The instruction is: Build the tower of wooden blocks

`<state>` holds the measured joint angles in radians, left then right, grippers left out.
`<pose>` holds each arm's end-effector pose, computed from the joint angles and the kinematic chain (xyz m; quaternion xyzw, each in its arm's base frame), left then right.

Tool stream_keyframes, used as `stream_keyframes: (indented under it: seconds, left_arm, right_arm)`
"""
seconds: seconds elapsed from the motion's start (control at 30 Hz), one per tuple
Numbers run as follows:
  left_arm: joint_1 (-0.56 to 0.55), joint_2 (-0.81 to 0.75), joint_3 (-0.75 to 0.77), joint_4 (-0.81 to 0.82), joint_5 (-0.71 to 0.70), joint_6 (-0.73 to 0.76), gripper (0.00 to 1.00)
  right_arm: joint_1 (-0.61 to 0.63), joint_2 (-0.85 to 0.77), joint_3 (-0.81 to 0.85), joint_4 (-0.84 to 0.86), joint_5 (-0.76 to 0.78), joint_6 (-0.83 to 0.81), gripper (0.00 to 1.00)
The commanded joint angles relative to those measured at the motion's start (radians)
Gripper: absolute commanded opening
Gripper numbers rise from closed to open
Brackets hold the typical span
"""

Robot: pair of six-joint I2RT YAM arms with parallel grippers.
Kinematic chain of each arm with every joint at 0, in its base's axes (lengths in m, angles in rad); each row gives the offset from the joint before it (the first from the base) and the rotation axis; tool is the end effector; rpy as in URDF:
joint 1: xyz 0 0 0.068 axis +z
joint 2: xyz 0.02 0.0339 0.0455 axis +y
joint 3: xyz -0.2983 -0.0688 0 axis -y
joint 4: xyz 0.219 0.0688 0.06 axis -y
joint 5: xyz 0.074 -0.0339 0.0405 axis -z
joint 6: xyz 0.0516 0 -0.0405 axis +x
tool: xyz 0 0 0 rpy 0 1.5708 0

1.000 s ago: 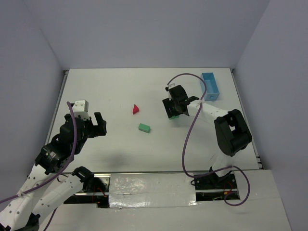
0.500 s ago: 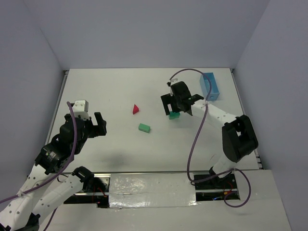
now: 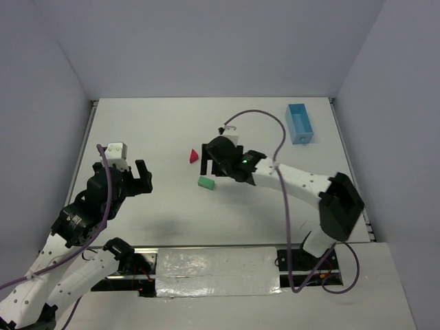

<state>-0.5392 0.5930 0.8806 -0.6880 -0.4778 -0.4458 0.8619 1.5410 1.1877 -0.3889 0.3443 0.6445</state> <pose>0.0774 -0.0186 0.3532 -0.0928 0.8151 -0.0799 0.5662 0.2265 0.2374 0.3093 -0.0293 0.9040 0.1569 0.3966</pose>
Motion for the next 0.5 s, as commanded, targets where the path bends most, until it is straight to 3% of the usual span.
stream_keyframes:
  seconds: [0.0, 0.13, 0.47]
  left_arm:
    - [-0.001, -0.016, 0.0, 0.028, -0.016, 0.005, 0.99]
    - [-0.001, 0.001, -0.005, 0.036, 0.013, 0.015, 1.0]
    - [-0.027, -0.004, -0.008, 0.042, 0.036, 0.019, 1.0]
  right_arm:
    - [0.083, 0.169, 0.161, -0.16, 0.152, 0.341, 1.0]
    - [0.144, 0.344, 0.351, -0.366, 0.252, 0.483, 1.0]
    - [0.152, 0.568, 0.539, -0.513, 0.277, 0.497, 1.0]
